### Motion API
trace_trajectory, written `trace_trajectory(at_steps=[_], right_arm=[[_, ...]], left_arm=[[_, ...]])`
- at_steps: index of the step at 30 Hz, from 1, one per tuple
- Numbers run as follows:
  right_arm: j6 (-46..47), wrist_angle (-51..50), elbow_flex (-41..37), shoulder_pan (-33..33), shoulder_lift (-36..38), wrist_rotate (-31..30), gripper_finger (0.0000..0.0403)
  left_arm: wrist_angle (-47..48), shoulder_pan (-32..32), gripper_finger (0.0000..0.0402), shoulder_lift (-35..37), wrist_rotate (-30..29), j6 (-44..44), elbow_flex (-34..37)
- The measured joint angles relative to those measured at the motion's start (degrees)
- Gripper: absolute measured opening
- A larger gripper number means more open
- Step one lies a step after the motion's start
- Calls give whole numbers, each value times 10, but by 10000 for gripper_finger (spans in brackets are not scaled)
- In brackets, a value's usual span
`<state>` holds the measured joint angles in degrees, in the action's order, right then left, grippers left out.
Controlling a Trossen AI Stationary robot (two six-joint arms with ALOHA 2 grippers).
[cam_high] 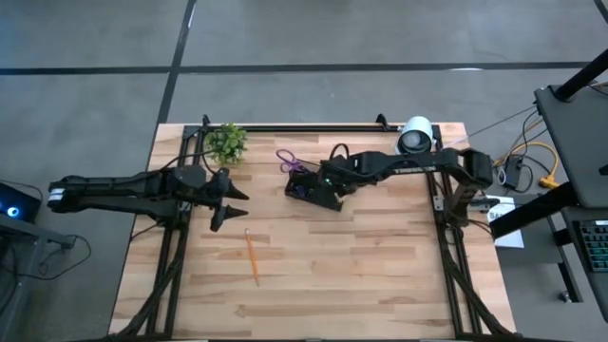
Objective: Pick and place office supplies into organizer
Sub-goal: Put the yellow sticky note into the black desk organizer, then put the orange pencil into the black desk organizer
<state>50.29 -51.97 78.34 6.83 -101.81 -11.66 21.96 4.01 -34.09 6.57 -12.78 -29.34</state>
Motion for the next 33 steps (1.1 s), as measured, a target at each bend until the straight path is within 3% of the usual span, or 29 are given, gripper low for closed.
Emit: trace_trajectory(at_steps=[8,14,18,24,29,33], right_arm=[[-42,58,-33,19,-49,23,8],[-55,54,-29,17,-59,-14,18],[-89,54,-10,10,-58,-16,62],[-191,28,28,-27,-57,-14,163],[-352,-29,71,-107,-53,-18,213],[-423,-77,96,-193,-50,-48,225]], left_arm=[[0,0,224,-6,0,-4,6],[0,0,224,-9,-1,-4,7],[8,0,224,-16,-1,20,7],[14,0,224,-45,18,77,7],[16,-4,224,-83,86,182,7],[35,-17,224,-140,93,301,4]])
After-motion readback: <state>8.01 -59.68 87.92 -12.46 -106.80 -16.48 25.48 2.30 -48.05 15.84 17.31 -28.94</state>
